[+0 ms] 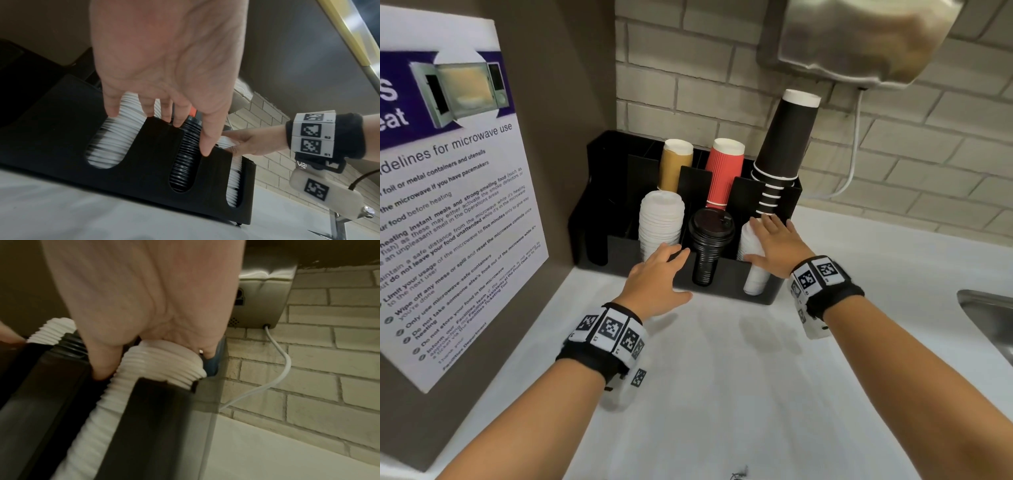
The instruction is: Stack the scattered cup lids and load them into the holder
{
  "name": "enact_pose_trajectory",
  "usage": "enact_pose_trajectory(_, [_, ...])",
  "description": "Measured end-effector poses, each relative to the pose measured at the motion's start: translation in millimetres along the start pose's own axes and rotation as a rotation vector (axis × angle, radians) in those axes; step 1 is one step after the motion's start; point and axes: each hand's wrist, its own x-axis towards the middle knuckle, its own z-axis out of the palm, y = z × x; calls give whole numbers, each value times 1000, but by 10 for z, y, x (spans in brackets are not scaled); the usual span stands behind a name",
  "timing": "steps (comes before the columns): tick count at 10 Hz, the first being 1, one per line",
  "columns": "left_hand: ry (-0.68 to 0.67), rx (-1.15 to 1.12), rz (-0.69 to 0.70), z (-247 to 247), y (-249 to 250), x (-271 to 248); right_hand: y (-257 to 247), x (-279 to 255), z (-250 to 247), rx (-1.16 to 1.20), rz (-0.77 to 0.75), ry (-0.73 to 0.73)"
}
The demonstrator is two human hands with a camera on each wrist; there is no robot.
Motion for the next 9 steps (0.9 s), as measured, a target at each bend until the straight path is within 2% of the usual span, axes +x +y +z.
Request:
enact_pose_trajectory(3, [-18,14,-1,-19,0,5,-148,-134,143,-107,40,75])
enact_pose_trajectory(4, [-38,21,-5,-51,4,13,-164,-148,136,-77,58,15])
enact_pose_trajectory(5, [-73,29,-1,-80,-12,19,-121,-176,50,40,31,-81])
enact_pose_trajectory(6, [-113,58,1,-121,-15,31,-26,-224,-166,356,45,-91])
enact_pose_trajectory(7, [-147,91,0,-172,-23,77,76,-240,-296,509,132,-5])
enact_pose_trajectory(9, [-152,73,20,-192,-19,80,-21,-421,-220,546,165,45])
